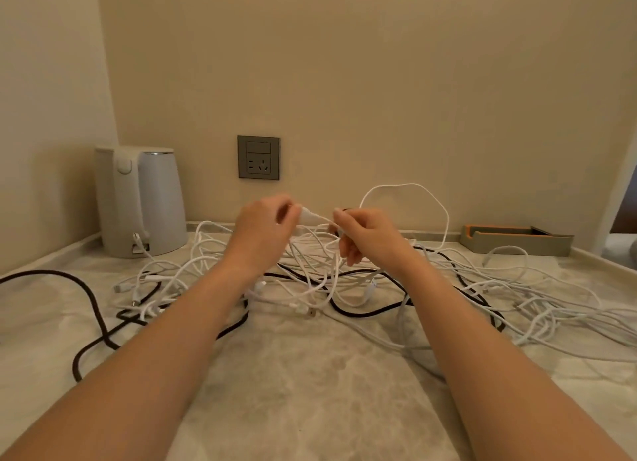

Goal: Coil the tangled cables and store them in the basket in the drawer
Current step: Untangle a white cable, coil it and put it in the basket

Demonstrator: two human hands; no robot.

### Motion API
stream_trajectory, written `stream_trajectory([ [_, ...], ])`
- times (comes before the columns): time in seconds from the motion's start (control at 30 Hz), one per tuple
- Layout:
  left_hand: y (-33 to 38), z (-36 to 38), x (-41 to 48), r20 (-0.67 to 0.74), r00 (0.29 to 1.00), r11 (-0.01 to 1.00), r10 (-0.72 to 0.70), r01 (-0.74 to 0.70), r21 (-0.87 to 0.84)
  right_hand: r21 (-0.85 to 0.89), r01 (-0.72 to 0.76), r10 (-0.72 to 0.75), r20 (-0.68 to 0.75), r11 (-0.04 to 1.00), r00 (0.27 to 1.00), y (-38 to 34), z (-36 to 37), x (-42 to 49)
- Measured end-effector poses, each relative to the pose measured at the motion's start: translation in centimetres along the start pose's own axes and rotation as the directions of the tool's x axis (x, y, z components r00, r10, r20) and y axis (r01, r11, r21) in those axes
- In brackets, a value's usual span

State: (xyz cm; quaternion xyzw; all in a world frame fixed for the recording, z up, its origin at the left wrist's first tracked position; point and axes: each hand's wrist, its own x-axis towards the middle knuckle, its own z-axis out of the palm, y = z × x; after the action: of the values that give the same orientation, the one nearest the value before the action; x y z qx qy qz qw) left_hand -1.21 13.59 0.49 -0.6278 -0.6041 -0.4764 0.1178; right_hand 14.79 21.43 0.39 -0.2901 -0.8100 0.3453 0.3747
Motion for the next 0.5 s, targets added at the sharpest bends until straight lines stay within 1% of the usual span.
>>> stream_trajectory([
  [0.1, -1.5, -2.1, 0.8, -0.127, 0.979, 0.981, -0.162, 0.146, -0.129, -0.200, 0.065, -0.067, -0.004, 0.978, 0.998, 0.0, 0.0, 0.0],
  [0.17, -1.9, -2.8, 0.7, -0.109, 0.951, 0.938, -0.289, 0.259, -0.229, -0.304, 0.109, -0.122, -0.027, 0.946, 0.992, -0.2, 0.0, 0.1],
  [0.23, -2.0, -2.9, 0.6, 0.002, 0.912, 0.854, -0.409, 0.384, -0.351, -0.383, 0.147, -0.187, -0.070, 0.912, 0.980, -0.7, 0.1, 0.1],
  [0.3, -1.8, -2.9, 0.7, 0.211, 0.847, 0.704, -0.488, 0.525, -0.478, -0.429, 0.167, -0.252, -0.151, 0.888, 0.956, -0.9, 0.0, 0.1],
  [0.37, -1.5, -3.3, 0.8, 0.424, 0.776, 0.570, -0.467, 0.631, -0.526, -0.452, 0.169, -0.304, -0.243, 0.876, 0.921, -1.0, -0.2, 0.2],
  [0.4, -1.4, -3.4, 0.8, 0.503, 0.747, 0.534, -0.434, 0.663, -0.524, -0.466, 0.168, -0.323, -0.277, 0.869, 0.905, -1.1, -0.3, 0.3],
  [0.43, -1.3, -3.6, 0.8, 0.563, 0.724, 0.516, -0.399, 0.685, -0.515, -0.481, 0.169, -0.343, -0.300, 0.860, 0.890, -1.2, -0.3, 0.4],
  [0.5, -1.0, -3.9, 0.6, 0.651, 0.685, 0.512, -0.327, 0.707, -0.488, -0.505, 0.190, -0.387, -0.320, 0.842, 0.865, -1.4, -0.2, 0.3],
])
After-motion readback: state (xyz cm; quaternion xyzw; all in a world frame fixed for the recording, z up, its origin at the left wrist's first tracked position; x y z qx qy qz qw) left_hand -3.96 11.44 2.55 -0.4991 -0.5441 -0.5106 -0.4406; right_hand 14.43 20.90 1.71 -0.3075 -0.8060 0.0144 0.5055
